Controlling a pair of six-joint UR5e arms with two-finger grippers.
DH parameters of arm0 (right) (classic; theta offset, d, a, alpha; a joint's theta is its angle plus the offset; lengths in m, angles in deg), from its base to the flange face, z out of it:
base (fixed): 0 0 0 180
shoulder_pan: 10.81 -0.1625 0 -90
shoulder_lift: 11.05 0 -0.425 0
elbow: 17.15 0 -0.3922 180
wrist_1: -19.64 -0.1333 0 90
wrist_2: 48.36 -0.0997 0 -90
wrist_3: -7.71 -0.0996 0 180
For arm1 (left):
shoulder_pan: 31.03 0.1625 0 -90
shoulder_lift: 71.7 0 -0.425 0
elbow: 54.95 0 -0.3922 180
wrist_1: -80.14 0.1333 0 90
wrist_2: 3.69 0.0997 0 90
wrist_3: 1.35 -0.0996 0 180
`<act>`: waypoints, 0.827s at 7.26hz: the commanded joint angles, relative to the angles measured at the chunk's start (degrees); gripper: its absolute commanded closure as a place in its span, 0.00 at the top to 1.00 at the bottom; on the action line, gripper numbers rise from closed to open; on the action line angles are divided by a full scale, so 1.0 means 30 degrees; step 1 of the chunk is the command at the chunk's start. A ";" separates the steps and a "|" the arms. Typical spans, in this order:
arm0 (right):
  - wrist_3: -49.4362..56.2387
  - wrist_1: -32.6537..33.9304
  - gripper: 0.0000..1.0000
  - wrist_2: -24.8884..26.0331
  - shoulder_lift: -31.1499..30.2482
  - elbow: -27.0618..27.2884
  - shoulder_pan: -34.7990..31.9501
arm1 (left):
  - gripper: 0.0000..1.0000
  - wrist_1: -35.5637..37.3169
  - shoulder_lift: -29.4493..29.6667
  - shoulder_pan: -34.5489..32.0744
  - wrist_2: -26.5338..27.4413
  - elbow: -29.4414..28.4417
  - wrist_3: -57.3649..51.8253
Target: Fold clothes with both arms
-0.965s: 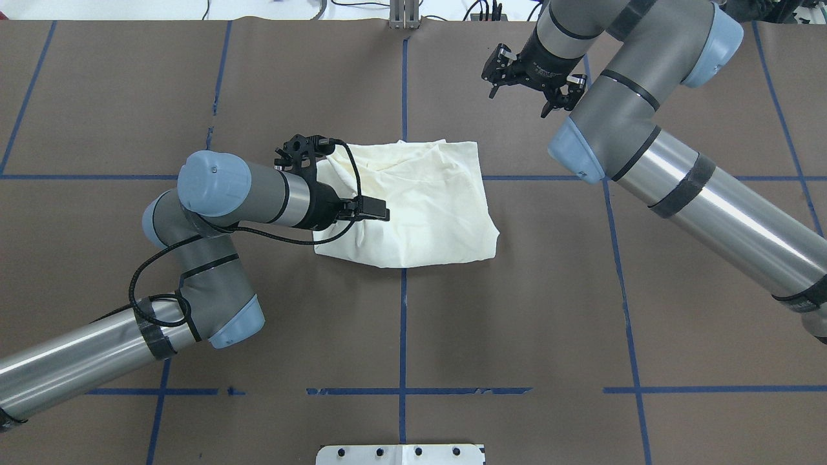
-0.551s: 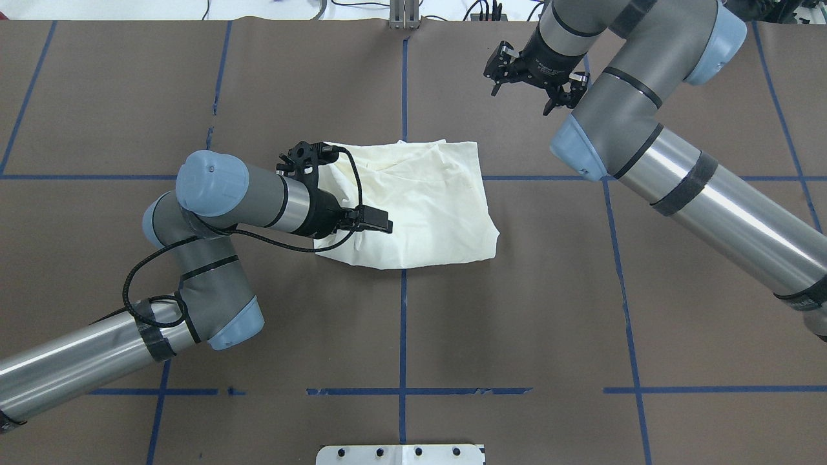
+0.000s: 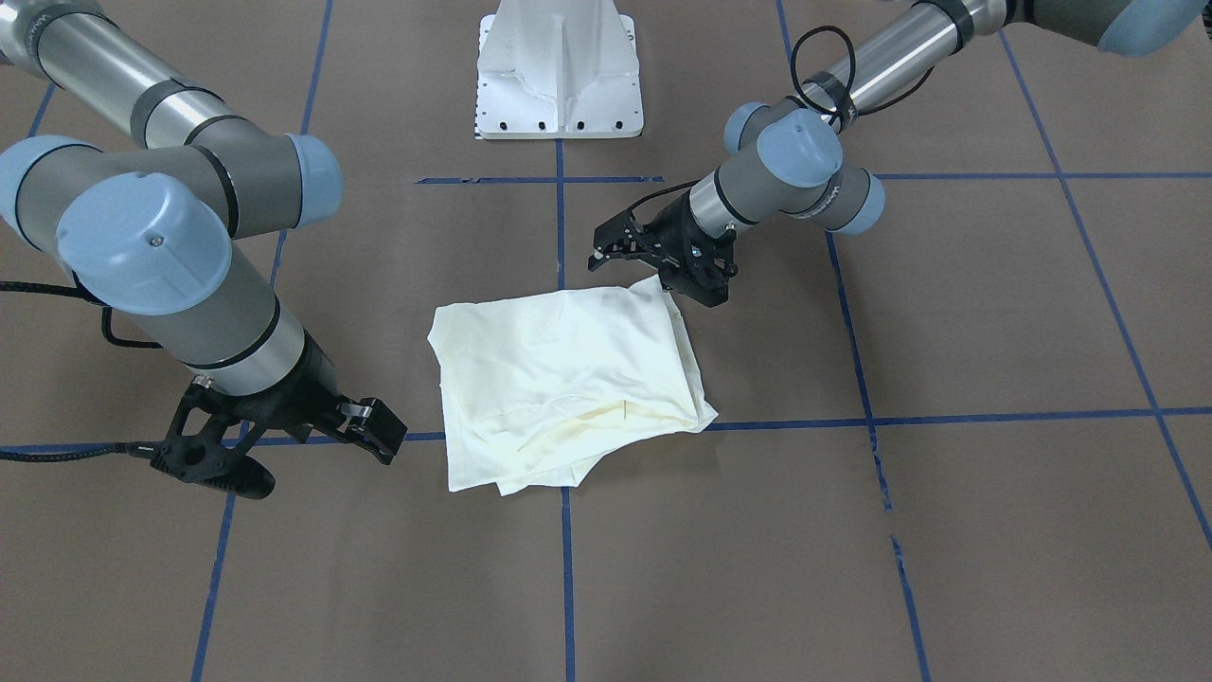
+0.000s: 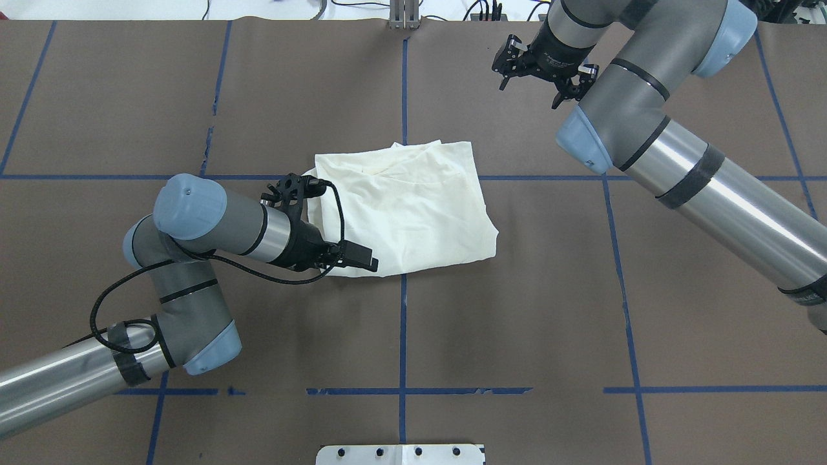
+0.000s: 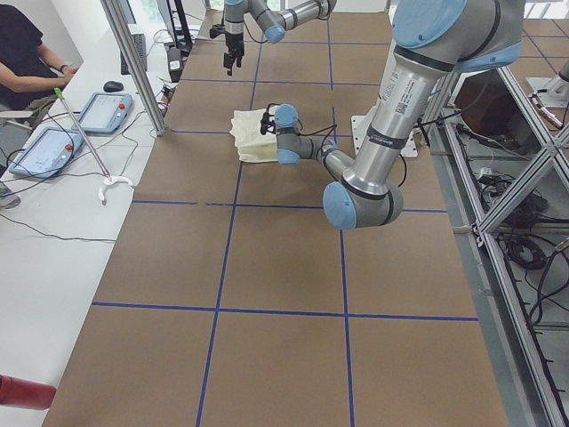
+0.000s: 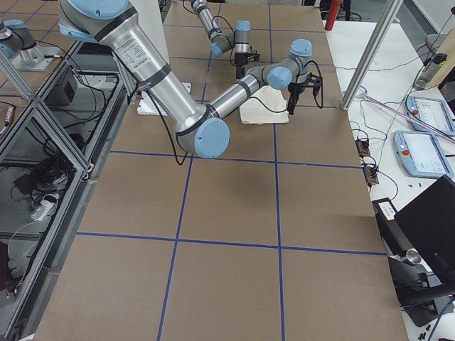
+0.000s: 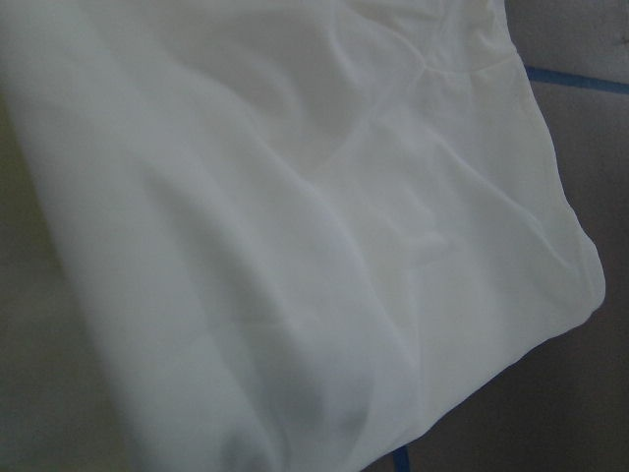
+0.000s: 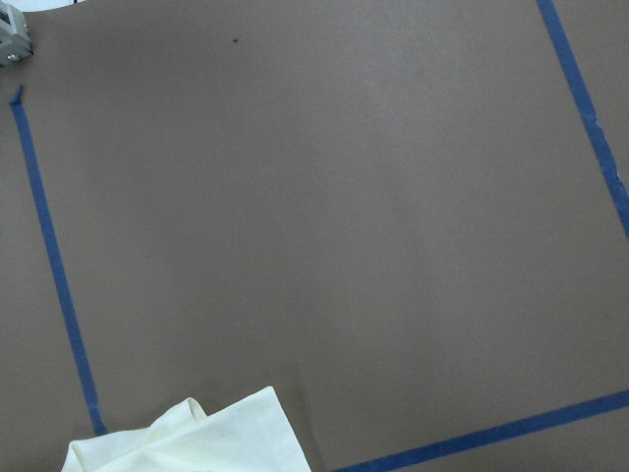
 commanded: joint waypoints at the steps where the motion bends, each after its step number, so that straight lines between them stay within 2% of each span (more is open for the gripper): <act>1: 0.0063 0.0040 1.00 0.0000 0.0001 -0.0001 -0.0031 | 1.00 0.0018 -0.0848 0.0648 -0.0235 0.1112 0.0070; 3: 0.0092 0.0011 1.00 0.0000 -0.0086 0.0057 -0.0089 | 1.00 0.0047 -0.1197 0.0946 -0.0235 0.1667 0.0159; 5: 0.0325 0.0011 1.00 -0.0087 -0.0436 0.0581 -0.0206 | 1.00 0.0106 -0.3532 0.0773 -0.0525 0.3712 -0.0045; 6: 0.0935 0.0011 1.00 -0.0320 -0.0903 0.0962 -0.0526 | 1.00 0.0135 -0.3864 -0.0012 -0.0557 0.4012 -0.0046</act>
